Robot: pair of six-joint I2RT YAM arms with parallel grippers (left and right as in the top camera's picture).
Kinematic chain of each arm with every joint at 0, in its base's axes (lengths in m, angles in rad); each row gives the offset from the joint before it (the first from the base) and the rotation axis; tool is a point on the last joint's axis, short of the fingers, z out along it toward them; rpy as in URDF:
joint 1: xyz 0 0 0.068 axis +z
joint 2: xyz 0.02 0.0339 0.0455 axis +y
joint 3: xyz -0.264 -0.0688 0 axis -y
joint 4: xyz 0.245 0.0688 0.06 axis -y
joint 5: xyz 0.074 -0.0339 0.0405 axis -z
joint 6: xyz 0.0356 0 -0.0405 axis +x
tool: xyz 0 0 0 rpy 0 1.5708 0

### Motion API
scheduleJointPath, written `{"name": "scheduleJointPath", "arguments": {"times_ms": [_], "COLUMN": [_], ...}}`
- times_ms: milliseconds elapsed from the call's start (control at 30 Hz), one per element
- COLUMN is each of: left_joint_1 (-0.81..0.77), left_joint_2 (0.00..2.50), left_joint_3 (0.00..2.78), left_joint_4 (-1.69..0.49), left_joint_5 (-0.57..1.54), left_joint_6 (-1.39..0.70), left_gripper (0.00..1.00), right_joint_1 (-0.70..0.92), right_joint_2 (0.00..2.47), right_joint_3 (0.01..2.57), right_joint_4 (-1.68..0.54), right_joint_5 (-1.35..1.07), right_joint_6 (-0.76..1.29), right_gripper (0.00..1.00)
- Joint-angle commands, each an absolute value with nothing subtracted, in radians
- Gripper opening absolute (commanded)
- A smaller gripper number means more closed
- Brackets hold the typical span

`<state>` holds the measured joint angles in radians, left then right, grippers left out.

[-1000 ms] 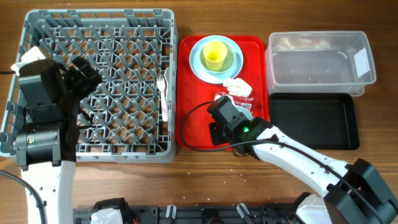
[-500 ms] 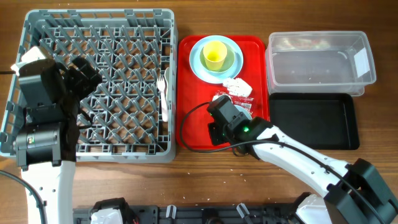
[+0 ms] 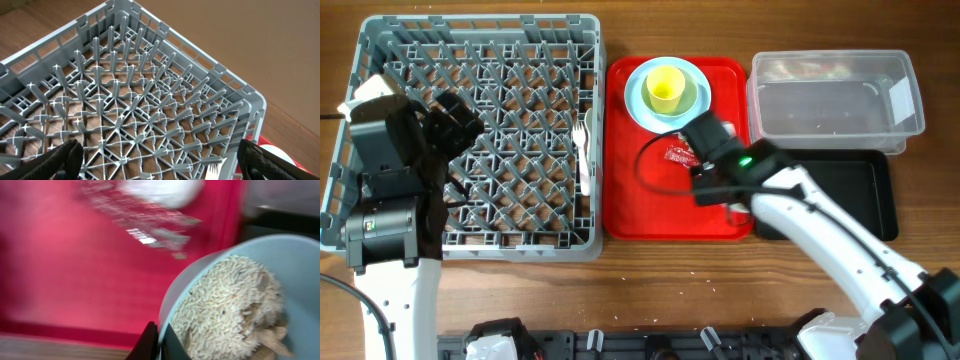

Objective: Sort waste into correct bins and load items into the dishwasher rack
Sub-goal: 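Lift the bowl and carry it over the black tray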

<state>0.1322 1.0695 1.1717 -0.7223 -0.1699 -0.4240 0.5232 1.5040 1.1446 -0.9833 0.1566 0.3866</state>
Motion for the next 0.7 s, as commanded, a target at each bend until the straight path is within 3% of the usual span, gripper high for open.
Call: {"name": "scheduleJointPath", "arguments": {"times_ms": [0,200,300,433,667], "left_joint_1": [0.138,0.138,0.138,0.138,0.138], "left_joint_2": [1.070,1.070,1.070,1.070,1.070], "left_joint_3": [1.177,1.177,1.177,1.177,1.177], "left_joint_4": [-0.720,-0.720,-0.720,-0.720,-0.720], "left_joint_5": [-0.176,-0.176,-0.176,-0.176,-0.176], "left_joint_6": [-0.426,-0.426,-0.426,-0.426,-0.426], "left_gripper": [1.00,1.00,1.00,1.00,1.00], "right_joint_1": [0.311,-0.216,-0.402,-0.523,-0.667], "right_joint_2": [1.449,1.440,1.441,1.443,1.446], "right_joint_3": [1.166,1.108,1.029,0.884,0.873], "right_joint_4": [-0.995,-0.958,-0.890,-0.717,-0.803], "right_joint_5": [-0.046,-0.595,-0.804,-1.007,-1.107], "right_joint_6": [0.228,-0.090,-0.163,-0.186,-0.199], "right_gripper": [0.04,0.04,0.04,0.04,0.04]}}
